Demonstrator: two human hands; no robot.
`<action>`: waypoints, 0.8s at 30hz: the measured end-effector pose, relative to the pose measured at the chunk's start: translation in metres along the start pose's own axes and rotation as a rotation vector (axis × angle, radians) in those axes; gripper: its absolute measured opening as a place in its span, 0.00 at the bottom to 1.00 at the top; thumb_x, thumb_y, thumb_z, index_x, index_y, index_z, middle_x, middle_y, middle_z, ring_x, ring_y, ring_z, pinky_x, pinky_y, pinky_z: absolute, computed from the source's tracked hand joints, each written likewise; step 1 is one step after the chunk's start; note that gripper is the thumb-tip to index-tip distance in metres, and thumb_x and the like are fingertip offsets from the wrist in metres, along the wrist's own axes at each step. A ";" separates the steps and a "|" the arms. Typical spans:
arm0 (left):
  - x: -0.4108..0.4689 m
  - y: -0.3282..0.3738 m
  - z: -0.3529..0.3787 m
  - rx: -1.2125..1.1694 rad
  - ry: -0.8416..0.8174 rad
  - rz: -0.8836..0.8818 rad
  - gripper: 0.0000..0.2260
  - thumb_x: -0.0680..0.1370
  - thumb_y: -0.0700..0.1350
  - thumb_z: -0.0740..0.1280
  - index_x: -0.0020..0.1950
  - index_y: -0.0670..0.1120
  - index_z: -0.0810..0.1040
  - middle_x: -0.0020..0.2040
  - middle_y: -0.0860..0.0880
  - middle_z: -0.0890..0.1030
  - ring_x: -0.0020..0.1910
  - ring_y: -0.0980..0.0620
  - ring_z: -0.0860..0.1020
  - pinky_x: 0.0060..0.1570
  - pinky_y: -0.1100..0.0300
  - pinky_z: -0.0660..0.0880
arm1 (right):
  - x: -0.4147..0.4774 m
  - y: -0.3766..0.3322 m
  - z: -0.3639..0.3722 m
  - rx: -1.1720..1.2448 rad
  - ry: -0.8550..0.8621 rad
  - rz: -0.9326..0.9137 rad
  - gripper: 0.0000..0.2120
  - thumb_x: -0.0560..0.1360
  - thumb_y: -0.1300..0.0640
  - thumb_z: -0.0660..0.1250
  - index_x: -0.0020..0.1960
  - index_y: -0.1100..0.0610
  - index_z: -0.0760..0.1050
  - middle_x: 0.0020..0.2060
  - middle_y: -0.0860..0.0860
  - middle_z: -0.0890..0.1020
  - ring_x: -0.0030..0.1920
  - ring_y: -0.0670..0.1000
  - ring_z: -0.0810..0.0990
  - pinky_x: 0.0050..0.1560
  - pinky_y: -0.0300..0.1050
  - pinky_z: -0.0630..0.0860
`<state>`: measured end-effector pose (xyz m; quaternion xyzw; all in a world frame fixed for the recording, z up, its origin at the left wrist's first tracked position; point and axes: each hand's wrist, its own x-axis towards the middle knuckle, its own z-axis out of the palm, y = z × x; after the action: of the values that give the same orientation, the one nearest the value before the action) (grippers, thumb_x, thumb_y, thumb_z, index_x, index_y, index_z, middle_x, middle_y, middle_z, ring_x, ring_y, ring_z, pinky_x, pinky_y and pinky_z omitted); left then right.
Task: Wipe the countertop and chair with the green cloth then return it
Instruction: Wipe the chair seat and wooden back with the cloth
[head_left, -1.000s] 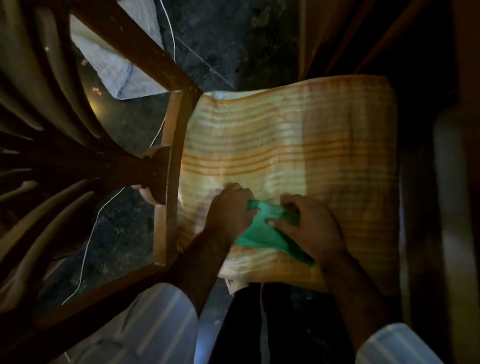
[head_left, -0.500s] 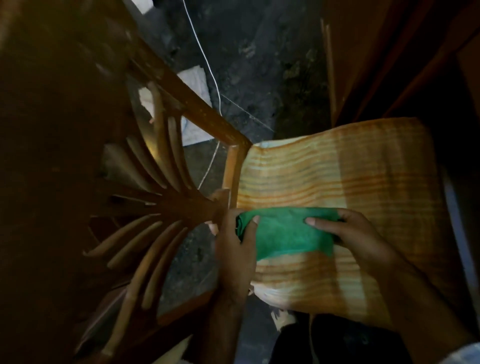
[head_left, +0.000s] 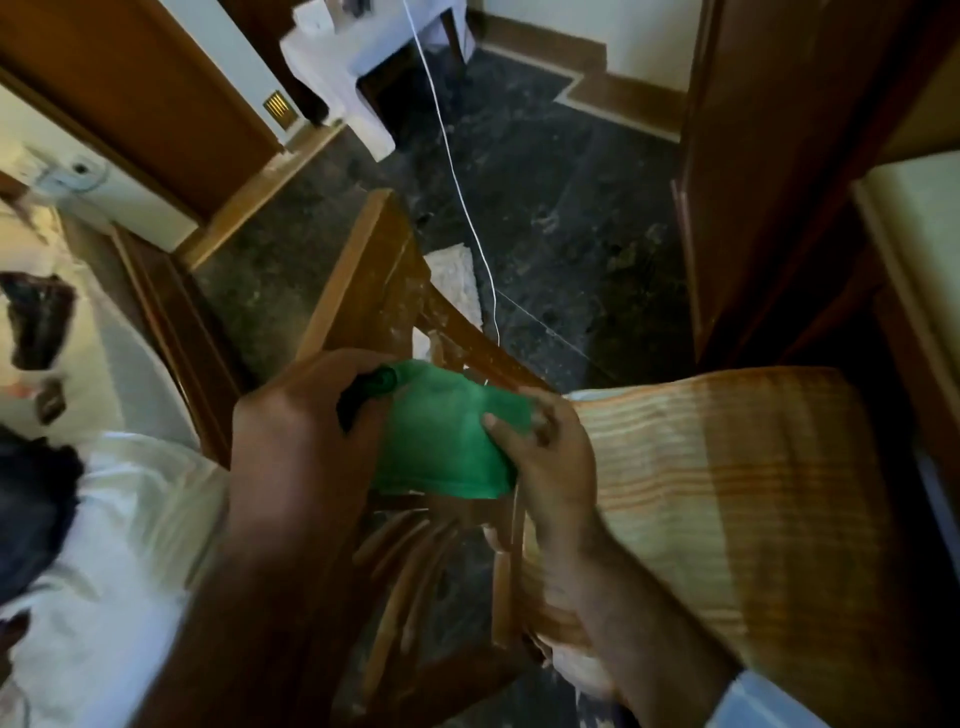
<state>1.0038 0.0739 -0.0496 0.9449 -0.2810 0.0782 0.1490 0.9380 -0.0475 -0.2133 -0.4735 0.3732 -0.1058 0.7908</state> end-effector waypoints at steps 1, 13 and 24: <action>0.007 -0.004 -0.003 0.032 -0.041 0.016 0.14 0.75 0.38 0.72 0.58 0.49 0.83 0.52 0.52 0.84 0.49 0.63 0.75 0.52 0.75 0.67 | -0.004 0.000 0.010 -0.209 0.094 -0.152 0.22 0.76 0.55 0.77 0.67 0.52 0.77 0.64 0.52 0.83 0.64 0.51 0.82 0.62 0.48 0.82; 0.015 -0.038 0.011 -0.068 -0.024 -0.137 0.29 0.83 0.58 0.58 0.80 0.50 0.55 0.79 0.47 0.60 0.77 0.53 0.59 0.71 0.57 0.61 | -0.020 0.017 0.113 -0.521 -0.276 -0.682 0.32 0.85 0.37 0.49 0.83 0.36 0.37 0.87 0.44 0.43 0.86 0.45 0.41 0.85 0.62 0.51; 0.035 -0.038 0.016 -0.160 -0.185 -0.032 0.33 0.81 0.66 0.45 0.82 0.50 0.48 0.82 0.55 0.49 0.79 0.65 0.46 0.78 0.63 0.47 | 0.072 0.006 0.116 -0.523 -0.204 -0.890 0.33 0.85 0.33 0.47 0.85 0.41 0.42 0.87 0.43 0.44 0.87 0.49 0.42 0.84 0.62 0.45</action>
<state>1.0550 0.0812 -0.0659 0.9374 -0.2840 -0.0345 0.1987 1.0671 -0.0042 -0.2224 -0.7757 0.0710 -0.2879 0.5571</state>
